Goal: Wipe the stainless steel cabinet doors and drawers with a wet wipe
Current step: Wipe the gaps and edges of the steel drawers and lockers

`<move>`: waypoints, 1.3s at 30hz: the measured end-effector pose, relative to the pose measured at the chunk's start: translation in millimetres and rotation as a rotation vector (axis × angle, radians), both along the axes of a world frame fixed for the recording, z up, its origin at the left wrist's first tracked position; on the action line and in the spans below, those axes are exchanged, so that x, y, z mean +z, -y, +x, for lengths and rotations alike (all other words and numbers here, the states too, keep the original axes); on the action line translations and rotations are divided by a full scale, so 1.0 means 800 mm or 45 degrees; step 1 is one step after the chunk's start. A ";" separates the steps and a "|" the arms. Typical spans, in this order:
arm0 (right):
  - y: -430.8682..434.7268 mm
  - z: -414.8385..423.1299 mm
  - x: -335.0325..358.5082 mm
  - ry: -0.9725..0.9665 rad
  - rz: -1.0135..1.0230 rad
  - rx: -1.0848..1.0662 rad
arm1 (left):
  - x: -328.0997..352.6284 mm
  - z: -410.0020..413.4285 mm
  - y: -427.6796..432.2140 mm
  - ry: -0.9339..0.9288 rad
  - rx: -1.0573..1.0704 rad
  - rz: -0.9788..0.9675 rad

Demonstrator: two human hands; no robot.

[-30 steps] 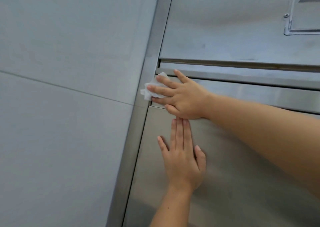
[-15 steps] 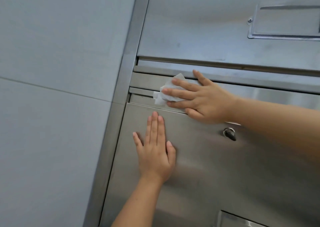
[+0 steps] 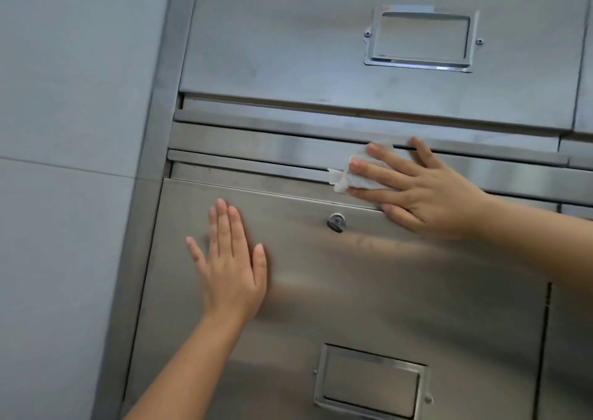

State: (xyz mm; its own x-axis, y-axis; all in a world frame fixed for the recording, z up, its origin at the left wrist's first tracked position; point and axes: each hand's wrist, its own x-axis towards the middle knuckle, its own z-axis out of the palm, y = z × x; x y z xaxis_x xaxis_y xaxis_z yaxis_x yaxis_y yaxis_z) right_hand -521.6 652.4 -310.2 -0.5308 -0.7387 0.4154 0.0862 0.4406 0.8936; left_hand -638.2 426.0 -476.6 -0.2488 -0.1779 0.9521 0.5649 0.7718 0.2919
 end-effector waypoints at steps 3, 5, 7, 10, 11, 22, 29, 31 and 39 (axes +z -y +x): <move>-0.035 0.023 -0.006 -0.008 -0.059 -0.096 | -0.008 0.028 -0.040 -0.210 -0.118 -0.020; -0.061 0.039 -0.011 -0.014 -0.102 -0.152 | -0.008 0.049 -0.072 -0.375 -0.206 -0.097; -0.089 0.058 -0.017 -0.018 -0.142 -0.202 | -0.003 0.071 -0.103 -0.519 -0.247 -0.219; -0.129 0.091 -0.025 -0.021 -0.241 -0.280 | 0.008 0.098 -0.155 -0.670 -0.237 -0.404; -0.143 0.102 -0.028 -0.022 -0.277 -0.316 | 0.012 0.103 -0.171 -0.690 -0.238 -0.435; -0.228 0.167 -0.046 -0.027 -0.493 -0.462 | 0.022 0.108 -0.252 -0.336 -0.188 -0.479; -0.241 0.168 -0.053 0.038 -0.390 -0.268 | 0.020 0.105 -0.253 -0.361 -0.137 -0.466; -0.238 0.172 -0.056 0.051 -0.378 -0.164 | 0.020 0.106 -0.253 -0.361 -0.128 -0.460; -0.214 0.161 -0.068 0.279 -0.341 -0.378 | 0.019 0.108 -0.254 -0.350 -0.158 -0.376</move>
State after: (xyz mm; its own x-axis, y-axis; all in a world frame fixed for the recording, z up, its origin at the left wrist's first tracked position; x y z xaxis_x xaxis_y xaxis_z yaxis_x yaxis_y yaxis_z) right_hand -392.9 823.5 -364.9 -0.8001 -0.4230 0.4254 0.0652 0.6436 0.7626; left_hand -551.6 629.1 -461.4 0.0189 0.1279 0.9916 0.6849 0.7209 -0.1060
